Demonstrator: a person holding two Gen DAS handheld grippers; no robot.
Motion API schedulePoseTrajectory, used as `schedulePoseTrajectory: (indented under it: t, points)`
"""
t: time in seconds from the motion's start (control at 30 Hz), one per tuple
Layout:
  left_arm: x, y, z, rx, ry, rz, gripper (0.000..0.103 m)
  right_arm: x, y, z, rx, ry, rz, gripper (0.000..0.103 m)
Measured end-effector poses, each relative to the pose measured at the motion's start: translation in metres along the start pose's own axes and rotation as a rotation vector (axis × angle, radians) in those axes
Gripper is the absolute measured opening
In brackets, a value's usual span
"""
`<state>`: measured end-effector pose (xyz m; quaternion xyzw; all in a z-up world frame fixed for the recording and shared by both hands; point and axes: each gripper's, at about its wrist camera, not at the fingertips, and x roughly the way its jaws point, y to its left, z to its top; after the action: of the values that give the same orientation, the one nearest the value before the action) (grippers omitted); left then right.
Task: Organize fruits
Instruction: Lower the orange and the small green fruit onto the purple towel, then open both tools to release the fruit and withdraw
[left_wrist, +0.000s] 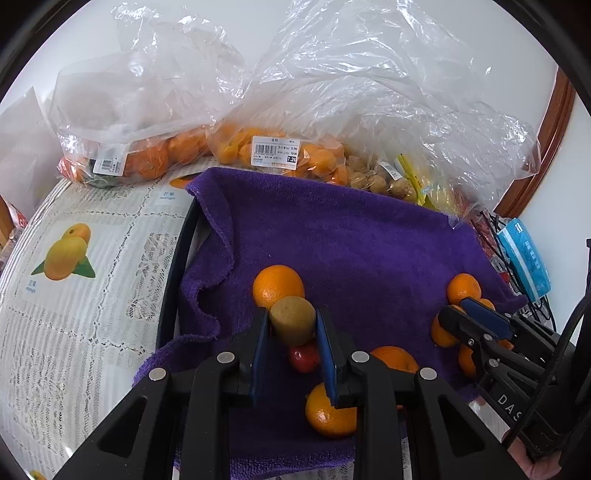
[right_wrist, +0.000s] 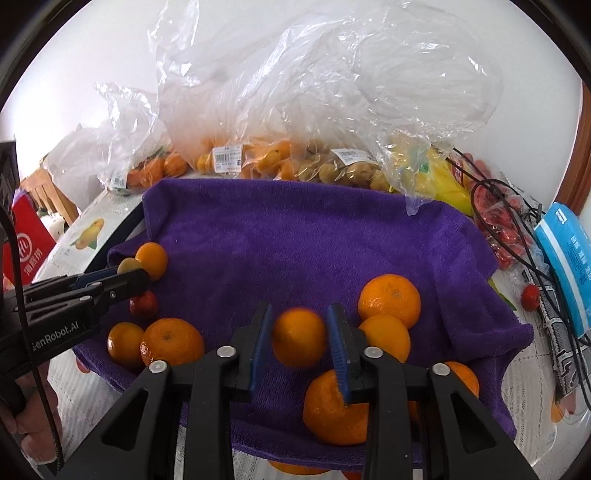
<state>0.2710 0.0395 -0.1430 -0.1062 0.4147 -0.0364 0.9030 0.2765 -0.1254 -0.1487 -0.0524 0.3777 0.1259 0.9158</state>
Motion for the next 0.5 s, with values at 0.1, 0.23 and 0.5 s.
schedulePoseTrajectory:
  t: [0.1, 0.23, 0.5]
  points:
    - [0.001, -0.001, 0.0, -0.001, 0.004, 0.0, 0.024, -0.003, 0.0, 0.0, -0.007, -0.017, -0.009, 0.029]
    - [0.0, -0.001, 0.0, -0.002, 0.005, 0.002, 0.024, -0.003, -0.001, 0.0, -0.007, -0.016, -0.014, 0.029]
    - [-0.012, -0.001, 0.003, -0.001, -0.008, 0.001, 0.027, -0.016, -0.004, 0.004, 0.023, -0.048, -0.012, 0.029]
